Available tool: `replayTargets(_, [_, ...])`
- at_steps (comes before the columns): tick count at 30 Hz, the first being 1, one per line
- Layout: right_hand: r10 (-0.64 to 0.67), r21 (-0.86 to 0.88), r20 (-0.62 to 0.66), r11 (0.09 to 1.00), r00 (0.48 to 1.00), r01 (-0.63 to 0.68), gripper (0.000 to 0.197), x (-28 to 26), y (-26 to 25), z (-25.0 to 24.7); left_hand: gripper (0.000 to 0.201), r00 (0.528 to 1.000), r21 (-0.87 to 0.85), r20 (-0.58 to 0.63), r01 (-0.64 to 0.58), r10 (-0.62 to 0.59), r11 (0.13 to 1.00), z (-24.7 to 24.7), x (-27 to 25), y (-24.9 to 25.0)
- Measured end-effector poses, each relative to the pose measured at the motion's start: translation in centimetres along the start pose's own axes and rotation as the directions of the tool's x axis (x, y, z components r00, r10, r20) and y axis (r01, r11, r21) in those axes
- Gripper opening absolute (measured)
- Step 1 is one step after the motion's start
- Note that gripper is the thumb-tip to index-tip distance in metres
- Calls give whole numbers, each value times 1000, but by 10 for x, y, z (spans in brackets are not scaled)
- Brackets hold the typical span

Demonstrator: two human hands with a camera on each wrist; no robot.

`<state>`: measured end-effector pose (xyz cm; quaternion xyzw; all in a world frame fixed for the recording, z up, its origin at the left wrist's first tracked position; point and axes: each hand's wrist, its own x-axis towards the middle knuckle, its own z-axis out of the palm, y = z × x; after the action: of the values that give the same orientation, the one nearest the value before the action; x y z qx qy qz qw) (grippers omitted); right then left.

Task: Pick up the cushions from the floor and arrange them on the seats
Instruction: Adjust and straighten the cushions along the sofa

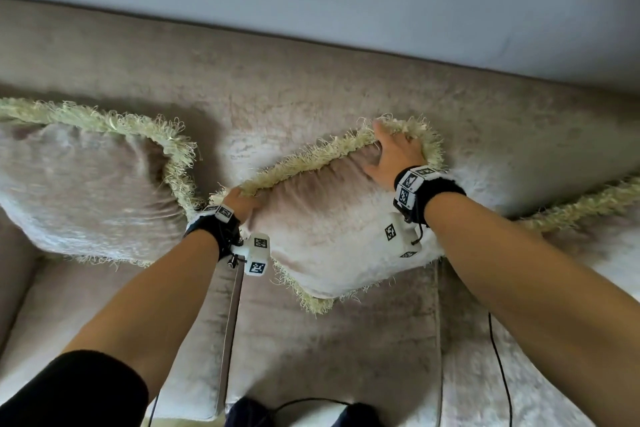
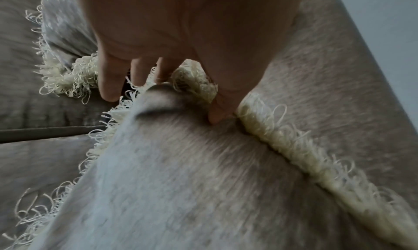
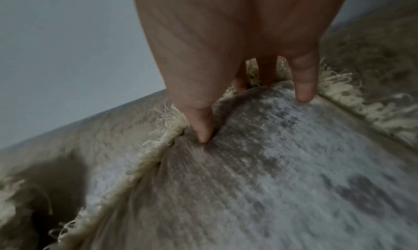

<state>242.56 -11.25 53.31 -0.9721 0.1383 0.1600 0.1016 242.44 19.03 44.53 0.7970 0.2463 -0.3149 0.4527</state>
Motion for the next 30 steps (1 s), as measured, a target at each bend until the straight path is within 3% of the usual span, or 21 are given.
replayTargets(3, [-8, -92, 62, 996, 998, 14, 77, 2, 2, -7, 52, 998, 50, -36, -47, 49, 998, 9, -1, -12])
replayTargets(5, [-36, -75, 49, 996, 998, 40, 50, 5, 7, -5, 53, 996, 111, -46, -75, 80, 991, 11, -2, -21])
replayTargets(7, [-33, 48, -46, 998, 998, 36, 18, 4, 15, 1, 69, 994, 144, -57, -84, 93, 986, 9, -4, -23])
replayTargets(9, [15, 138, -111, 990, 994, 0, 31, -3, 24, 8, 76, 995, 156, -76, -53, 66, 986, 4, -12, -21])
replayTargets(16, [152, 327, -194, 941, 969, -83, 38, -29, 51, -23, 37, 973, 285, -36, -210, 230, 935, -4, -60, 24])
replayTargets(18, [193, 386, -153, 915, 969, -121, 35, -42, 65, -38, 32, 955, 310, -29, -273, 296, 911, -13, -75, 52])
replayTargets(20, [227, 444, -28, 875, 973, -192, 27, -60, 81, -53, 29, 923, 389, -1, -355, 385, 850, -23, -91, 82])
replayTargets(24, [248, 477, 70, 842, 966, -250, 34, -81, 104, -77, 40, 868, 528, 51, -442, 493, 725, -37, -115, 140])
replayTargets(28, [235, 464, 89, 850, 968, -249, 29, -84, 110, -92, 58, 886, 621, 97, -409, 453, 668, -41, -118, 166])
replayTargets(30, [248, 502, 82, 827, 965, -255, 27, -80, 111, -98, 56, 903, 615, 106, -388, 416, 686, -40, -117, 169])
